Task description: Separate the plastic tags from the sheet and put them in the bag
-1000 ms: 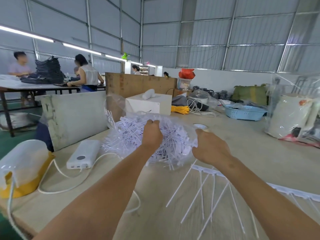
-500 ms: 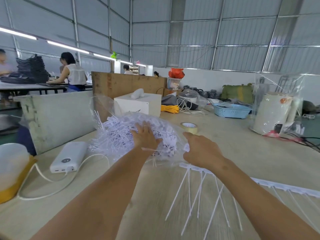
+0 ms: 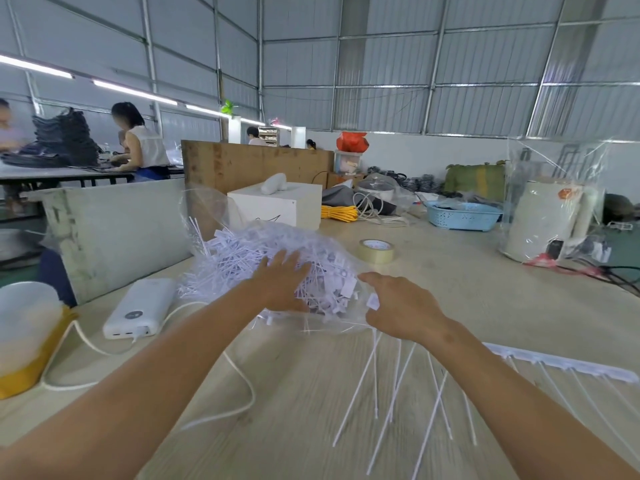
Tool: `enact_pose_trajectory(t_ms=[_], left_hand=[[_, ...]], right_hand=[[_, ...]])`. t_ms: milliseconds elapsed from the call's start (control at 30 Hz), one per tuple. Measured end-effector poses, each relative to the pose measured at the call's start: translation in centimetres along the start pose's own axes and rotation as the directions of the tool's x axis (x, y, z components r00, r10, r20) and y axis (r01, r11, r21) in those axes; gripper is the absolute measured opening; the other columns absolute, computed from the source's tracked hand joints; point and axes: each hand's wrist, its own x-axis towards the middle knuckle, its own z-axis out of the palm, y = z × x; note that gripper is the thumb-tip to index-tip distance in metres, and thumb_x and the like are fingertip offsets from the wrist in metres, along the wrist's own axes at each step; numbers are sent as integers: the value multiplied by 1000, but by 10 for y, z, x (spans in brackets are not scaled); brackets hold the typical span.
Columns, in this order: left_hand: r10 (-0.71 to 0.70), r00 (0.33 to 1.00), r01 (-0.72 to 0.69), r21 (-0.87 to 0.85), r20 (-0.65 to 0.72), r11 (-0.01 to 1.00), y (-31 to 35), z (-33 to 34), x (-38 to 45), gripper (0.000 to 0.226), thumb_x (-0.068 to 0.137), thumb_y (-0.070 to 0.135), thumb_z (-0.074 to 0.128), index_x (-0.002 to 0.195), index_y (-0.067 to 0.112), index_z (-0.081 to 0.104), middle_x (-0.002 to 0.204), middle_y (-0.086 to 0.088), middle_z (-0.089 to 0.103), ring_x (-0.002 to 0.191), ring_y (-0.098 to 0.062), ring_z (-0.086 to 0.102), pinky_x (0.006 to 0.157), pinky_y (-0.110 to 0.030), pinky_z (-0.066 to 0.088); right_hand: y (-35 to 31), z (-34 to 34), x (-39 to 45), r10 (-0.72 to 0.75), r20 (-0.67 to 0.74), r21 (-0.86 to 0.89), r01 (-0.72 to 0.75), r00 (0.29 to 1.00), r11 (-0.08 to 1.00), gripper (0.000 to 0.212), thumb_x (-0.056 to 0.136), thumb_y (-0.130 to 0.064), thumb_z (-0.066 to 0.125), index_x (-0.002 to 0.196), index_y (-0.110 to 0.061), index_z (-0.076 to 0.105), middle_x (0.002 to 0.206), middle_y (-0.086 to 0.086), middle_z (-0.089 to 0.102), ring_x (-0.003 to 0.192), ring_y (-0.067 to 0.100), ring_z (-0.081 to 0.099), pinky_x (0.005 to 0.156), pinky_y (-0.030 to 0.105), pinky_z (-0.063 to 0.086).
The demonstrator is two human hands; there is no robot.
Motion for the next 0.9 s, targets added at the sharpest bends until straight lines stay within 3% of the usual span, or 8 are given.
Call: enact_pose_trajectory(t_ms=[167, 333, 433, 500, 633, 700, 800, 900], left_hand=[[14, 996, 0, 151, -92, 989, 5, 29, 5, 74, 86, 69, 4, 145, 32, -21, 155, -3, -25, 143, -30, -20, 114, -54, -6], [-33, 999, 38, 225, -23, 974, 14, -7, -7, 75, 90, 68, 19, 150, 30, -6, 157, -2, -19, 145, -30, -11, 115, -56, -2], [-75, 989, 57, 140, 130, 989, 43, -41, -34, 60, 99, 46, 35, 149, 18, 18, 158, -7, 8, 143, -29, 18, 110, -48, 23], [-36, 986, 24, 77, 161, 997, 67, -62, -55, 41, 101, 34, 35, 135, 14, 42, 142, -8, 41, 124, -26, 45, 89, -37, 39], [146, 989, -147, 76, 24, 986, 113, -96, -97, 31, 100, 34, 37, 114, 12, 55, 115, -7, 57, 105, -26, 57, 71, -30, 35], [236, 968, -237, 11, -88, 972, 134, -103, -106, 30, 99, 35, 40, 109, 12, 57, 109, -8, 56, 101, -28, 57, 66, -28, 32], [305, 931, -349, -241, -200, 906, 160, -99, -93, 17, 95, 26, 47, 90, 14, 58, 96, -9, 58, 93, -28, 58, 63, -29, 34], [275, 946, -318, -649, -170, 691, 178, -82, -60, 17, 93, 21, 52, 84, 8, 59, 82, -7, 64, 80, -24, 63, 67, -28, 45]], right_hand=[[-1, 3, 0, -45, -22, -9, 45, 999, 999, 64, 86, -26, 53, 144, -35, 27, 127, 1, 55, 113, 22, 53, 73, 28, 37], [2, -5, -7, -105, -33, 82, 107, 994, 991, 53, 86, -35, 58, 135, -46, 41, 138, -8, 50, 120, 17, 50, 83, 28, 40], [10, -15, -18, -137, -63, 241, 148, 989, 959, 52, 78, -53, 67, 126, -51, 50, 132, -12, 56, 122, 10, 50, 91, 27, 41], [20, -21, -29, -158, -69, 311, 172, 985, 935, 56, 74, -55, 68, 127, -49, 50, 123, -11, 63, 120, 7, 51, 99, 30, 42], [59, -24, -46, -92, -38, 273, 99, 995, 957, 57, 77, -47, 71, 130, -32, 54, 118, -12, 63, 113, 7, 53, 94, 22, 41], [80, -22, -55, -19, -20, 304, 24, 1000, 952, 52, 76, -46, 72, 121, -23, 60, 90, -23, 60, 87, -5, 54, 74, 8, 37], [105, -16, -66, 72, -4, 364, -66, 997, 929, 51, 72, -49, 74, 112, -18, 62, 63, -20, 49, 61, -10, 49, 61, 8, 33], [116, -9, -74, 107, 36, 431, -112, 994, 895, 71, 67, -42, 81, 124, -20, 46, 55, -18, 50, 55, -5, 48, 58, 8, 35]])
